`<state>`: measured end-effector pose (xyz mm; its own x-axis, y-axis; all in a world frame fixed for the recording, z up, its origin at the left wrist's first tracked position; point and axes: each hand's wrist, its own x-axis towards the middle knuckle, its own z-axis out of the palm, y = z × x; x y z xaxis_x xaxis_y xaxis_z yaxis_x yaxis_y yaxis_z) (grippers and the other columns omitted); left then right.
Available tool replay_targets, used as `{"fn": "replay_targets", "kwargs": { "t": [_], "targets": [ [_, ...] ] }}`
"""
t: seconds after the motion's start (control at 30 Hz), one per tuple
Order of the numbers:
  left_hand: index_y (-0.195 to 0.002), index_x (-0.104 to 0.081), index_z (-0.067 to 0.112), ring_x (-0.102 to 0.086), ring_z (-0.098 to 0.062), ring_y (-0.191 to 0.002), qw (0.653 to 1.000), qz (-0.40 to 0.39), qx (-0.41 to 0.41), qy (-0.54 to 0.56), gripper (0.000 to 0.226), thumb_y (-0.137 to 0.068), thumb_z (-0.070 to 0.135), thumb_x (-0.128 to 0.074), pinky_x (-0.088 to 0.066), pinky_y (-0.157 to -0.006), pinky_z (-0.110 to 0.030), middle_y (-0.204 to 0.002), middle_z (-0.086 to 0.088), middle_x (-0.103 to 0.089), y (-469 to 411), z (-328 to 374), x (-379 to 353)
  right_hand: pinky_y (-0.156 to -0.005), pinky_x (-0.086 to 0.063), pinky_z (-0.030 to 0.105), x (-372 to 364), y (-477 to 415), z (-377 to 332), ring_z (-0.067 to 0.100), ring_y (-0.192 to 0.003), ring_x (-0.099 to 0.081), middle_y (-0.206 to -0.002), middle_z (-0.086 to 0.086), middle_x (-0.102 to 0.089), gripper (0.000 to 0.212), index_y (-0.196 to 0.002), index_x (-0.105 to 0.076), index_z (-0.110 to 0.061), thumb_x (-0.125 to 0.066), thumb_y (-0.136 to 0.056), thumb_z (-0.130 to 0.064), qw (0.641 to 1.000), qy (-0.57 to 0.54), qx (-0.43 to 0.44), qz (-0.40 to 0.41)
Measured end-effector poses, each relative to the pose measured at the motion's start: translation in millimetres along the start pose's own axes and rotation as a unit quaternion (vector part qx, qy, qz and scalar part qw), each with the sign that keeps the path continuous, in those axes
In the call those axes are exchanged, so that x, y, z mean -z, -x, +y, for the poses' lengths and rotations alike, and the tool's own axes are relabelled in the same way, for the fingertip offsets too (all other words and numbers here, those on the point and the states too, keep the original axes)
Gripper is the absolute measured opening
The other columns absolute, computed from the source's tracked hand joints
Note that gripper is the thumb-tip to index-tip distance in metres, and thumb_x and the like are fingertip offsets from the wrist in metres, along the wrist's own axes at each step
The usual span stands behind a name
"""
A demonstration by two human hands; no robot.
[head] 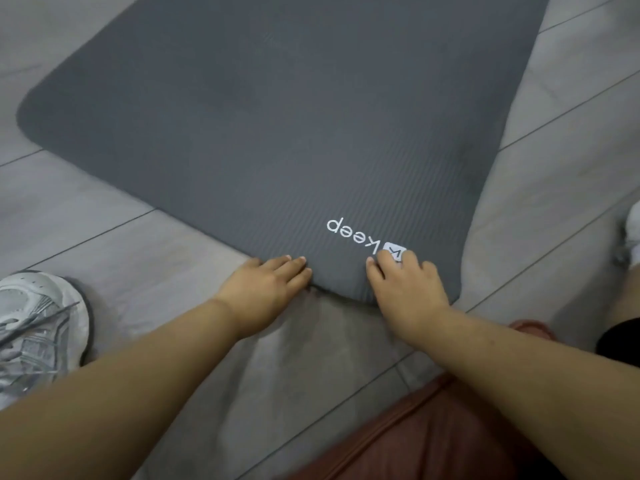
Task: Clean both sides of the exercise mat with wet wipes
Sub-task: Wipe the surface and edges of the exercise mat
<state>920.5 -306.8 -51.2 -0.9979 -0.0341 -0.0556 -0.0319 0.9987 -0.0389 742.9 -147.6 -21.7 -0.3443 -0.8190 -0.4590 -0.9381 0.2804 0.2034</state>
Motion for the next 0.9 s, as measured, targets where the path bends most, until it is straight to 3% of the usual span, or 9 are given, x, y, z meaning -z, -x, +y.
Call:
{"fn": "replay_targets", "kwargs": {
  "t": [0.1, 0.17, 0.3, 0.47, 0.53, 0.67, 0.77, 0.83, 0.9],
  "targets": [
    [-0.135, -0.049, 0.015, -0.052, -0.038, -0.121, 0.99, -0.09, 0.112, -0.015, 0.058, -0.081, 0.027, -0.066, -0.05, -0.082, -0.044, -0.14, -0.022, -0.044, -18, -18, 6, -0.076, -0.041, 0.037, 6, -5, 35, 0.032, -0.107, -0.043, -0.129, 0.011, -0.037, 0.058, -0.128, -0.042, -0.009, -0.063, -0.077, -0.027, 0.995, -0.032, -0.092, -0.001],
    [-0.15, -0.011, 0.023, -0.015, -0.037, -0.142, 0.968, -0.171, 0.182, -0.038, 0.065, -0.095, 0.04, -0.042, -0.03, -0.106, -0.045, -0.157, -0.016, -0.004, -27, -38, 10, -0.081, -0.04, 0.038, 9, -15, 43, 0.032, -0.108, -0.041, -0.127, 0.012, -0.033, 0.054, -0.129, -0.037, -0.01, -0.055, -0.08, -0.025, 0.99, -0.071, -0.12, 0.025],
    [-0.15, 0.01, 0.026, 0.002, -0.037, -0.143, 0.949, -0.203, 0.238, -0.039, 0.069, -0.098, 0.047, -0.03, -0.017, -0.114, -0.045, -0.156, -0.013, 0.013, -50, -78, 15, -0.064, -0.048, 0.039, 23, -57, 26, 0.035, -0.084, -0.053, -0.116, 0.017, -0.052, 0.081, -0.133, -0.047, -0.007, -0.075, -0.059, -0.026, 0.982, -0.122, -0.064, 0.126],
    [-0.149, 0.011, 0.03, 0.006, -0.041, -0.142, 0.943, -0.19, 0.271, -0.024, 0.074, -0.093, 0.059, -0.029, -0.011, -0.116, -0.049, -0.156, -0.013, 0.017, -86, -128, 5, -0.095, -0.038, 0.04, 24, -108, 39, 0.031, -0.12, -0.033, -0.151, 0.009, -0.011, 0.079, -0.149, -0.004, -0.028, -0.051, -0.089, -0.049, 0.978, -0.157, -0.059, 0.127],
    [-0.148, 0.014, 0.032, 0.009, -0.043, -0.142, 0.937, -0.198, 0.288, -0.016, 0.082, -0.088, 0.067, -0.028, -0.007, -0.116, -0.05, -0.155, -0.014, 0.019, -97, -147, 1, -0.09, -0.043, 0.044, 11, -118, 48, 0.035, -0.115, -0.039, -0.152, 0.011, -0.018, 0.078, -0.148, -0.018, -0.031, -0.054, -0.084, -0.056, 0.976, -0.16, -0.067, 0.132],
    [-0.147, 0.018, 0.032, 0.0, -0.046, -0.141, 0.928, -0.26, 0.266, -0.029, 0.086, -0.079, 0.073, -0.014, -0.013, -0.115, -0.05, -0.155, -0.015, 0.016, -102, -173, -6, -0.053, -0.049, 0.039, -13, -123, 52, 0.036, -0.072, -0.057, -0.129, 0.023, -0.054, 0.066, -0.124, -0.06, -0.014, -0.075, -0.068, -0.045, 0.976, -0.113, -0.036, 0.185],
    [-0.148, 0.018, 0.021, -0.007, -0.047, -0.139, 0.935, -0.261, 0.225, -0.083, 0.067, -0.099, 0.043, -0.024, -0.02, -0.113, -0.048, -0.155, -0.019, 0.012, -94, -178, -7, -0.051, -0.045, 0.037, -22, -122, 46, 0.035, -0.068, -0.054, -0.126, 0.029, -0.053, 0.061, -0.123, -0.061, -0.008, -0.079, -0.068, -0.028, 0.972, -0.094, -0.024, 0.216],
    [-0.147, 0.018, 0.021, -0.011, -0.045, -0.139, 0.934, -0.264, 0.222, -0.089, 0.066, -0.1, 0.021, -0.027, -0.023, -0.112, -0.046, -0.155, -0.018, 0.011, -94, -178, -4, -0.052, -0.042, 0.036, -22, -121, 42, 0.034, -0.066, -0.051, -0.129, 0.032, -0.05, 0.054, -0.127, -0.057, -0.006, -0.066, -0.073, -0.008, 0.969, -0.088, -0.033, 0.229],
    [-0.148, 0.016, 0.025, -0.015, -0.046, -0.137, 0.932, -0.271, 0.227, -0.085, 0.067, -0.098, 0.013, -0.027, -0.027, -0.11, -0.046, -0.155, -0.017, 0.008, -97, -176, 1, -0.052, -0.04, 0.036, -21, -120, 40, 0.033, -0.064, -0.048, -0.129, 0.034, -0.048, 0.07, -0.128, -0.056, -0.008, -0.052, -0.06, 0.005, 0.965, -0.091, -0.044, 0.241]
  ]
}}
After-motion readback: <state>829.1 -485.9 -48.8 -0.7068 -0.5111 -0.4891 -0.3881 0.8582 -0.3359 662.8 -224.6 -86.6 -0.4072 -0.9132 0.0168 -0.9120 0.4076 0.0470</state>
